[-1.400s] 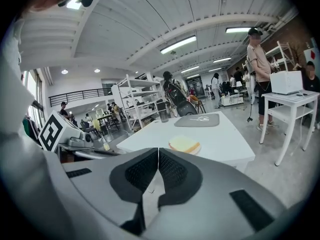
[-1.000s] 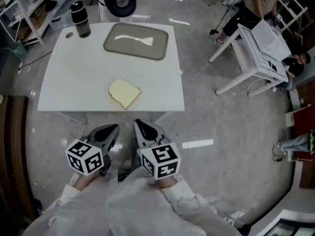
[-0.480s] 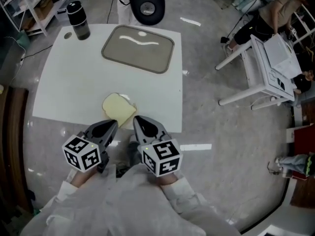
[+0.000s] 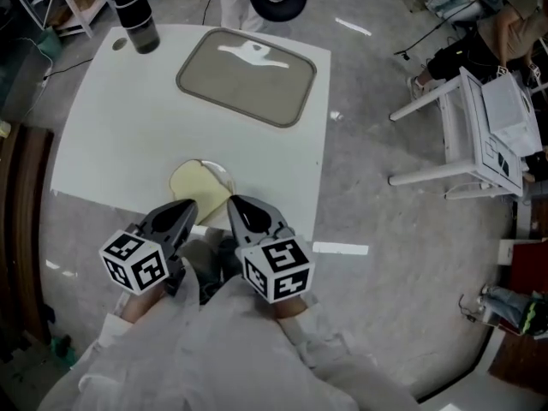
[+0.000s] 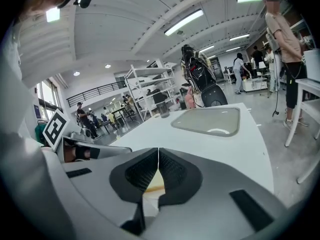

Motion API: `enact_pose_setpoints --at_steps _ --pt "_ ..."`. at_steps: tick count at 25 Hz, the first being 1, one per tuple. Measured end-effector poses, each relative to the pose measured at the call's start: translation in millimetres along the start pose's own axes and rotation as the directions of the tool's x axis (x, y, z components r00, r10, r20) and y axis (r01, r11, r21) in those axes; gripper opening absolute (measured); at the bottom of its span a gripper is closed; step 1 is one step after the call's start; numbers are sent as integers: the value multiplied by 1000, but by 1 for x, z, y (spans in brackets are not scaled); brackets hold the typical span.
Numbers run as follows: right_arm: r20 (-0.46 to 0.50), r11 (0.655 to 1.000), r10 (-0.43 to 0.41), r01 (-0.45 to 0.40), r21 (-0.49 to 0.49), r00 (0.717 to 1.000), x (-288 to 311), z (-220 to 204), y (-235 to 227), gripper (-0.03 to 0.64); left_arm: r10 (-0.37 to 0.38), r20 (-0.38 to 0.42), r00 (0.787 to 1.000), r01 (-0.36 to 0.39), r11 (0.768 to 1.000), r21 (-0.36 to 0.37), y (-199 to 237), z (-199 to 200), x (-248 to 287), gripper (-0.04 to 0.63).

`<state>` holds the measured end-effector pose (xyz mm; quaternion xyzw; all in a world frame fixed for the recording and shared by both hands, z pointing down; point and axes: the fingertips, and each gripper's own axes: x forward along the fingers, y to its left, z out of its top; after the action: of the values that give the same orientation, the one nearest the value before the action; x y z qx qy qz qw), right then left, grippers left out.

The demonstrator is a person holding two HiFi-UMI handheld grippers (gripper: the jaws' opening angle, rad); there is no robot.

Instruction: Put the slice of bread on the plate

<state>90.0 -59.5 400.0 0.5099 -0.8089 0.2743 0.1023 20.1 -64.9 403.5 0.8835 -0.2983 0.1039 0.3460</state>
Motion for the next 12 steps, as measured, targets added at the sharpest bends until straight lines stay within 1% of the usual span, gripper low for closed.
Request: enact_pose_setpoints --at_steps 4,12 --pt "-19 1000 6 -6 11 1000 2 -5 -4 15 4 -21 1000 -5 999 -47 3 -10 2 9" --pt "-49 999 5 -4 38 999 15 -9 -2 15 0 -83 997 -5 998 -56 17 -16 0 9"
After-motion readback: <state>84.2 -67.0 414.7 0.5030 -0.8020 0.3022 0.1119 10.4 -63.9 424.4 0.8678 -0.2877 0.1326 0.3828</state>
